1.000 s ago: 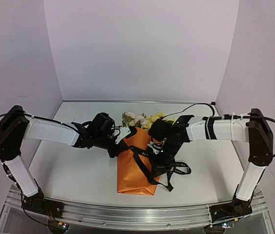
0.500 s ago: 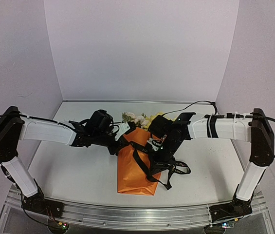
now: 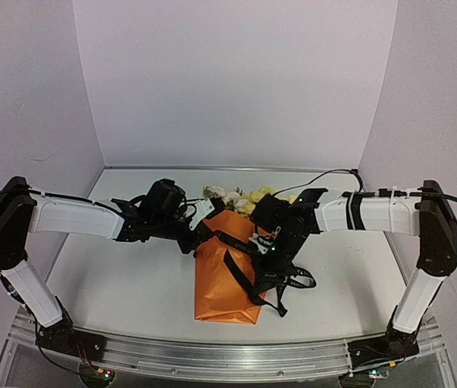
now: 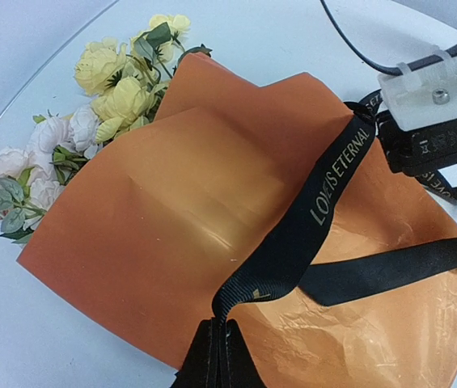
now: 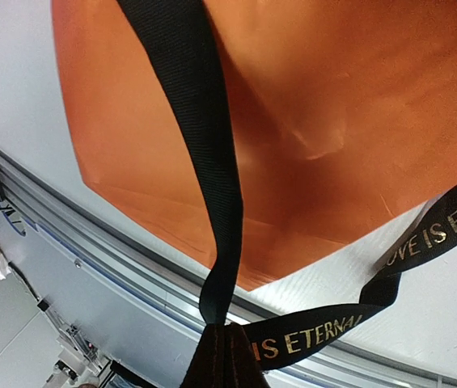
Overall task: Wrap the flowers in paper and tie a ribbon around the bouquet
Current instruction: Cross the ribbon over the folded bouquet.
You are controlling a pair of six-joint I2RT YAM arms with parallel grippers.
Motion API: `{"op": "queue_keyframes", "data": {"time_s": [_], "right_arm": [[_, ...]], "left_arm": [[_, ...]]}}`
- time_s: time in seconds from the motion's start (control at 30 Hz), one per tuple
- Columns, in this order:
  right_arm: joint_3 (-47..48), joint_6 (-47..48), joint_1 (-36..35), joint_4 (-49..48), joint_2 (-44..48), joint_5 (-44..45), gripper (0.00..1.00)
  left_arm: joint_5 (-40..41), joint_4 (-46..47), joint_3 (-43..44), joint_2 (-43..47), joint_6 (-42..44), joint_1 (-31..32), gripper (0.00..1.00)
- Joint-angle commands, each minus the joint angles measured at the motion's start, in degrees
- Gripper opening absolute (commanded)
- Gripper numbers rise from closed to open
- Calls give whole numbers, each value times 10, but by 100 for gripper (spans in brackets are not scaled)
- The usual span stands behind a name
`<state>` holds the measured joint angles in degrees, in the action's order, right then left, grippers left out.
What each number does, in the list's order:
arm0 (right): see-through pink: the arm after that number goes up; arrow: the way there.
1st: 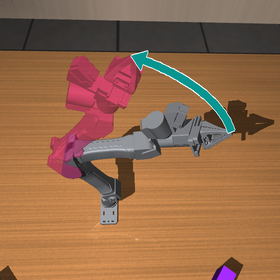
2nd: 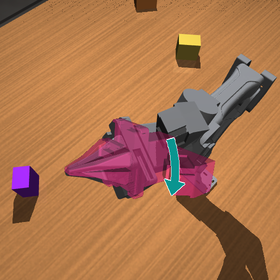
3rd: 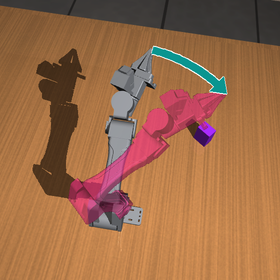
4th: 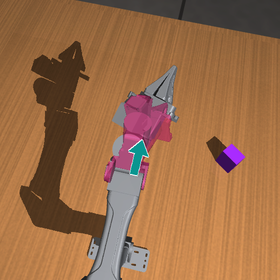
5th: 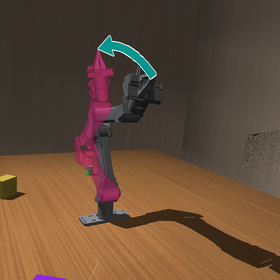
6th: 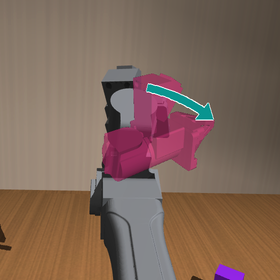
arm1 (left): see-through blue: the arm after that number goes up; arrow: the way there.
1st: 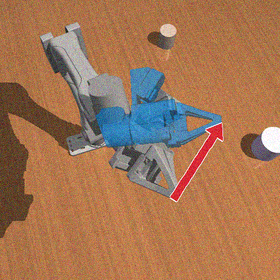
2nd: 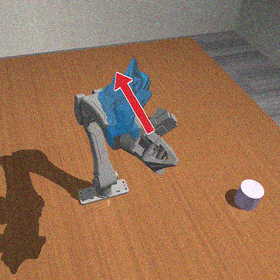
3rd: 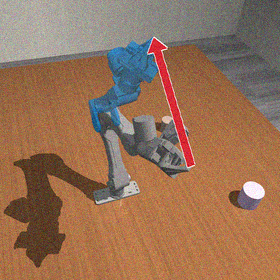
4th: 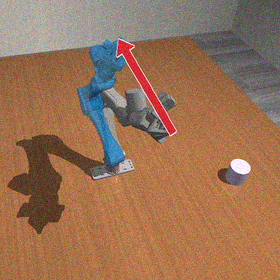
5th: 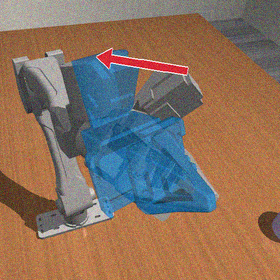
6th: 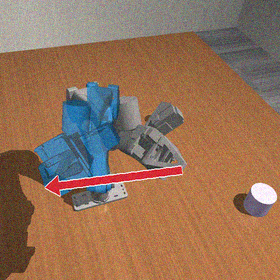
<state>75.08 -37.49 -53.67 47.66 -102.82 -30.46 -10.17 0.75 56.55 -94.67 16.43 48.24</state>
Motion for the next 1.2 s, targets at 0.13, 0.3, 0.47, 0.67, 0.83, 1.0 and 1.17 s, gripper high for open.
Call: {"op": "queue_keyframes", "data": {"time_s": [0.13, 0.3, 0.47, 0.67, 0.83, 1.0, 1.17], "right_arm": [[40, 23, 8, 15, 9, 25, 0], [142, 34, 39, 52, -51, 40, 0], [255, 63, 50, 113, -129, 57, 0], [321, 65, 50, 126, -194, 92, 0], [325, 76, 44, 126, -189, 124, 0], [309, 86, 39, 124, -167, 135, 0], [312, 84, 39, 121, -173, 133, 0]], "left_arm": [[-14, 6, 24, 14, 3, -4, 0], [-50, -4, 18, 18, 0, -3, 0], [-68, -27, 23, 16, -4, -3, 0], [-88, -42, 24, 3, -32, -3, 3], [-66, -29, 12, -1, -92, -3, 10], [-60, -15, 6, 3, -138, -3, 22], [-48, -26, 12, 7, -184, -5, 40]]}}
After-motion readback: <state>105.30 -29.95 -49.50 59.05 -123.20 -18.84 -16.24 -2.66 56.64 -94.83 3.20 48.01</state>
